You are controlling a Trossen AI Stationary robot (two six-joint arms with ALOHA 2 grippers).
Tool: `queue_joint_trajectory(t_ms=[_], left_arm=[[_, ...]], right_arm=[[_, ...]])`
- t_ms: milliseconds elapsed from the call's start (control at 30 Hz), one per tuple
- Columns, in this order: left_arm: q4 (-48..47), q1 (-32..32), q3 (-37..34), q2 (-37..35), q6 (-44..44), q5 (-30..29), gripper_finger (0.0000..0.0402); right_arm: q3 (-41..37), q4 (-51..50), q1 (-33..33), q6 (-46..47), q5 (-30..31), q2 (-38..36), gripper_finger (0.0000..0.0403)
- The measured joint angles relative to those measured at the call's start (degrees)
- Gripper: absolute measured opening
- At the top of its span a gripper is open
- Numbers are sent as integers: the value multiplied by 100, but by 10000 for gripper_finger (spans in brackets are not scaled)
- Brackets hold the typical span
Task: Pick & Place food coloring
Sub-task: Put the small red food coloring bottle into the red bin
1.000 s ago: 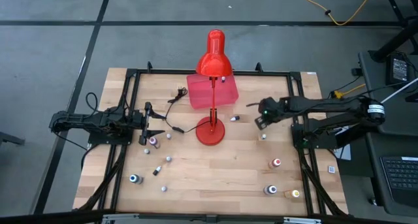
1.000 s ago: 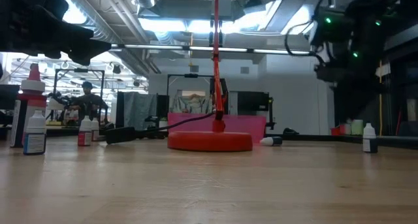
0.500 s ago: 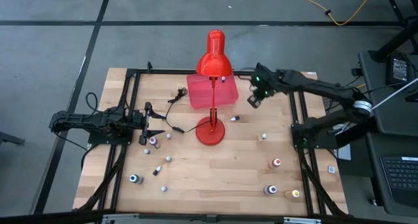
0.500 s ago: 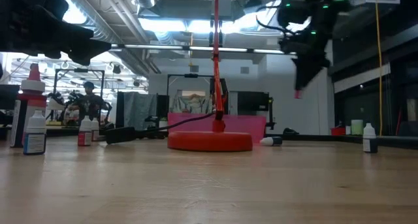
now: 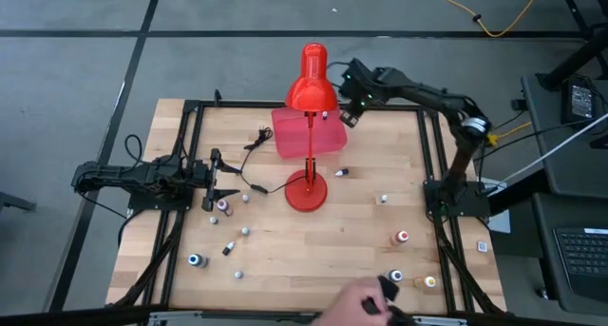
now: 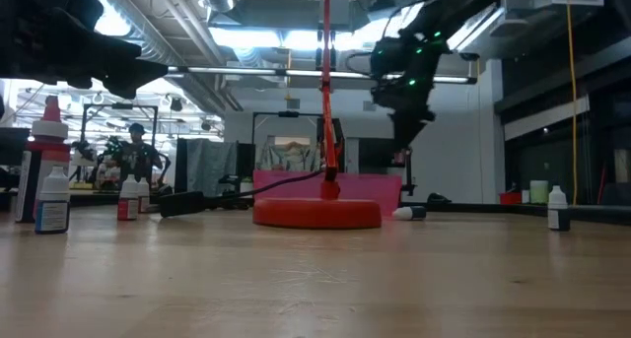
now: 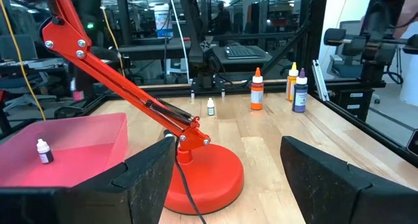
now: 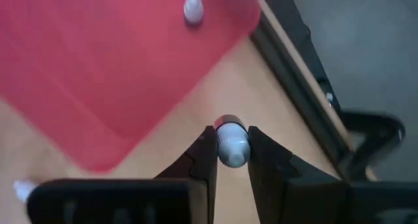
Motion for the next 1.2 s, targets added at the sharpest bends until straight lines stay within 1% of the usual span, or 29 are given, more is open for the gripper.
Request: queue_joint_trajectory(t_ms=[100, 233, 367, 667, 767, 1200], left_arm=[[0, 2, -1, 0, 0, 1, 273], [0, 2, -1, -2, 0, -1, 271], [0, 1, -1, -1, 0, 0, 274], [0, 0, -1, 0, 0, -1, 272], [0, 0, -1, 0, 0, 1, 274], [0, 0, -1, -1, 0, 1, 274]], right_arm=[[469, -22, -10, -220, -154, 369, 66], [1055, -171, -9, -512, -197, 795, 67], [1437, -244, 18, -786, -256, 1097, 65], [1793, -224, 95, -1293, -305, 1543, 65], [1802, -171, 108, -1537, -300, 1618, 66], [1800, -220, 185, -1835, -284, 1943, 66]])
